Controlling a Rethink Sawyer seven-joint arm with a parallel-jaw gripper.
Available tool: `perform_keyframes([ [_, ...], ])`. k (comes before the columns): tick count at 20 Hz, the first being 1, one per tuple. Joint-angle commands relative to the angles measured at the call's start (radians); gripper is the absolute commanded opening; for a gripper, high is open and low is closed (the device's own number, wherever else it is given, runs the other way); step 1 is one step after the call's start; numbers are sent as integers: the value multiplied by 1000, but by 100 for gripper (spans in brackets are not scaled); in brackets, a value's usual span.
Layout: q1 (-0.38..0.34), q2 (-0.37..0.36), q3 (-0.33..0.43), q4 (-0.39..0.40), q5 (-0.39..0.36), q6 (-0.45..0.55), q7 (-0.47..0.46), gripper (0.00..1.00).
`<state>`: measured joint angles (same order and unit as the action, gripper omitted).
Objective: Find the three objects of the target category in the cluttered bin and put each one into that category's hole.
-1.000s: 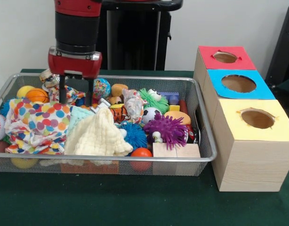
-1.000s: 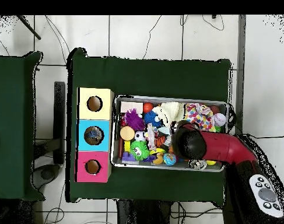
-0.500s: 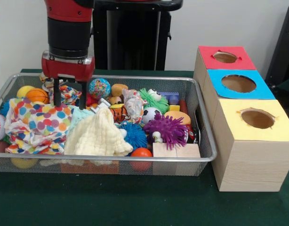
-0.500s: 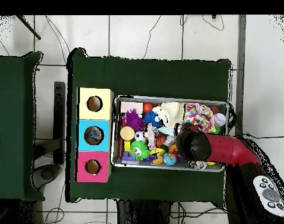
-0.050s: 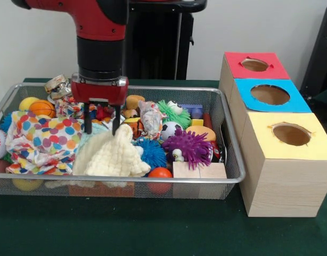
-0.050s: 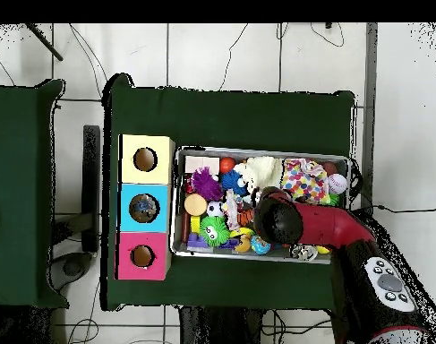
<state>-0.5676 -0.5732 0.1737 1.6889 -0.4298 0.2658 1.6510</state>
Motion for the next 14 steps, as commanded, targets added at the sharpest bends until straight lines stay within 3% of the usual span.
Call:
perform_keyframes([
  [1,27,66,30,-38,-5,-61,112,100],
  [5,8,113,58,-70,-6,-75,85,100],
  [14,-74,307,171,-205,-51,-135,1,100],
])
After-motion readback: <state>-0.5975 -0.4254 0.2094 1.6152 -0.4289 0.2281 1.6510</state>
